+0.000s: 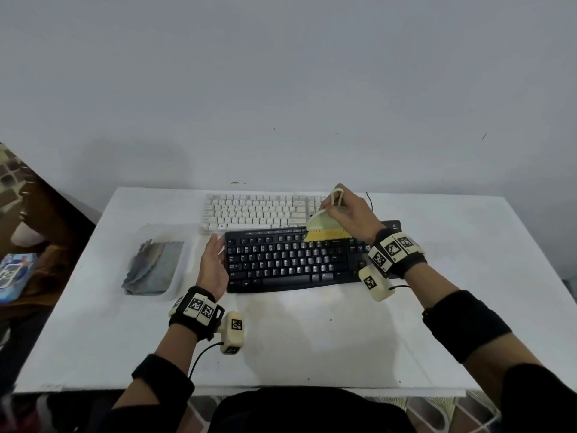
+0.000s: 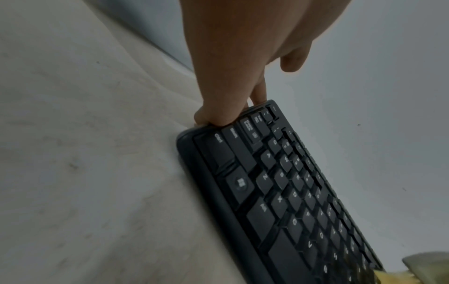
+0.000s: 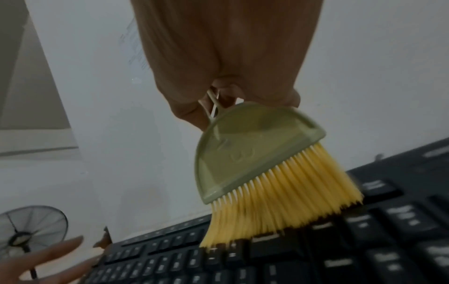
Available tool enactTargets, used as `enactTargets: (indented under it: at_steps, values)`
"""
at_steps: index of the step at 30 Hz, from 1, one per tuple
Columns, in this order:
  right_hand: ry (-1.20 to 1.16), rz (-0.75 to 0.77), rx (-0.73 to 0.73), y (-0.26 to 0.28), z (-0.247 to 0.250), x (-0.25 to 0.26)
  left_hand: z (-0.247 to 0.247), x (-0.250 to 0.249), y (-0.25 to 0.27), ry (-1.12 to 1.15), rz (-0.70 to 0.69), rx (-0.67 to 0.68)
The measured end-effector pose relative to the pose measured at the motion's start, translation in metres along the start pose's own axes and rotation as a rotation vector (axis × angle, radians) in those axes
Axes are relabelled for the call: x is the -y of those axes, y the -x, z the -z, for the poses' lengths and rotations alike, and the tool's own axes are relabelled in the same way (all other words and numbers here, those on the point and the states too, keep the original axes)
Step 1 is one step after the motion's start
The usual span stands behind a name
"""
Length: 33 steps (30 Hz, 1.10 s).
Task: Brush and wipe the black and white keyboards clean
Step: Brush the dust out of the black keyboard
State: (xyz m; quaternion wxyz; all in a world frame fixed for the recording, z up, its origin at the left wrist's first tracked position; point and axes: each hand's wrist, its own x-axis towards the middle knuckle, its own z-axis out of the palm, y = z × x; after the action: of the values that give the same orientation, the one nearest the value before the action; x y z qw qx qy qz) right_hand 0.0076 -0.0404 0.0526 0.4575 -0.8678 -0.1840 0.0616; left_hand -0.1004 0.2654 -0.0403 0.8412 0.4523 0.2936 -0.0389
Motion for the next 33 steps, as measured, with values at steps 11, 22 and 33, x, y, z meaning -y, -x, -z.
enactTargets:
  at_steps: [11,22,33]
  values:
    - [-0.106,-0.019,-0.119,0.0,-0.001,0.007,-0.001,0.0,0.002,0.012,0.008,-0.014]
    - [-0.135,-0.063,-0.224,-0.001,0.001,0.01,-0.002,-0.001,0.005,0.001,0.005,-0.009]
    - [-0.141,-0.148,-0.33,0.01,0.029,-0.023,-0.002,-0.002,0.005,0.005,0.004,-0.007]
